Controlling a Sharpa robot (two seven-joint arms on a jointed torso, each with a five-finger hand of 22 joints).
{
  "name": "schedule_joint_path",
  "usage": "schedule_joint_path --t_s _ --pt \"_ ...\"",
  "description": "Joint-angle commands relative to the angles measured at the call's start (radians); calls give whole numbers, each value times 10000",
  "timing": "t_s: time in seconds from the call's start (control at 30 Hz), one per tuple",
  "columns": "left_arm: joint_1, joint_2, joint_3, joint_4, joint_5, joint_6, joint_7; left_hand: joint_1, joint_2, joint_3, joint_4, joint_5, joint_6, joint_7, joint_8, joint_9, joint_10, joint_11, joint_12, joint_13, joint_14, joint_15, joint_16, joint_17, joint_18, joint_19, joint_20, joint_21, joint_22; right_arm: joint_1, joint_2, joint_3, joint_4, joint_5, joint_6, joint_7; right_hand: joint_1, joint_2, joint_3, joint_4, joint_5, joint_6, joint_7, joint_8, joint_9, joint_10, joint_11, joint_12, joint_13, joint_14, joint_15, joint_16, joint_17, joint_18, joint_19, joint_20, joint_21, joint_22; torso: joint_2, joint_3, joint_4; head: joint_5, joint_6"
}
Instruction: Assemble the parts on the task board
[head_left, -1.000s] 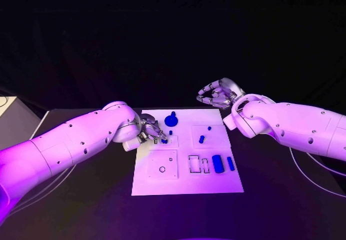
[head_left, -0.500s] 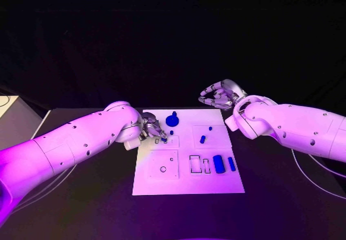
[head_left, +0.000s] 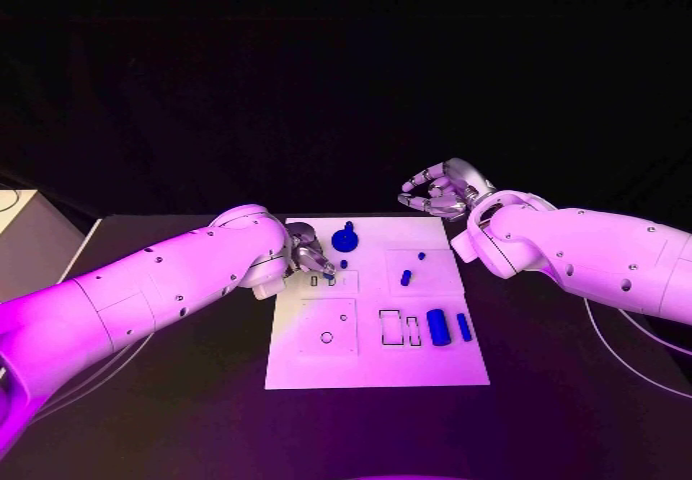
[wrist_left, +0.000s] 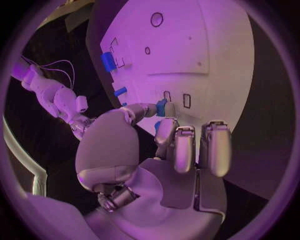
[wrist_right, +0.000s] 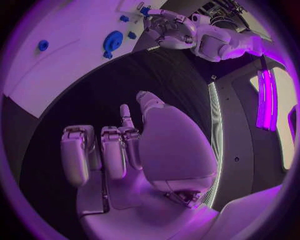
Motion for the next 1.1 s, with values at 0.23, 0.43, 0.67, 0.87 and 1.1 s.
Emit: schedule_joint_path --t_s 0.23,0.43,0.67,0.87,1.1 --pt "-31 -23 -131 154 -357 -49 21 22 148 1441 -1522 36 521 -467 65 891 52 -13 27 -6 1040 -68 43 2633 -196 84 -3 69 934 -12 -24 5 13 -153 82 25 -72 -71 45 1 -37 -65 27 -39 13 989 44 27 2562 912 27 -8 2069 26 759 32 -25 2176 1 5 4 -7 -41" --pt "-34 -30 -159 188 -388 -30 14 36 168 1493 -1542 61 527 -477 70 913 37 -25 -8 -53 1040 -82 43 2633 -196 86 -17 69 934 -14 -36 5 20 -162 84 23 -72 -71 45 1 -37 -65 27 -39 13 989 44 27 2562 912 27 -8 2069 26 759 32 -25 2176 3 0 6 -5 -43" --pt "-37 -13 -170 192 -396 -96 16 36 170 1500 -1544 65 527 -478 71 917 28 -26 -24 -76 1040 -83 43 2633 -198 93 -19 73 944 -14 -38 5 24 -165 83 25 -72 -71 45 1 -37 -65 27 -39 13 989 44 27 2562 912 27 -8 2069 26 759 32 -25 2176 9 -3 -3 8 -50" --pt "-40 -8 -176 186 -352 -99 15 36 170 1500 -1544 65 527 -478 71 917 28 -26 -24 -76 1040 -83 43 2633 -198 93 -19 73 944 -15 -40 5 24 -166 79 27 -72 -71 45 1 -37 -65 27 -39 13 989 44 27 2562 912 27 -8 2069 26 759 32 -25 2176 6 -1 -3 4 -54" --pt "-41 -1 -177 182 -313 -10 6 32 171 1515 -1548 68 529 -479 73 928 28 -28 -29 -81 1040 -87 43 2633 -198 94 -24 72 943 -19 -42 5 22 -167 72 27 -72 -71 45 1 -37 -65 27 -39 13 989 44 27 2562 912 27 -8 2069 26 759 32 -25 2176 4 -4 -3 1 -52"
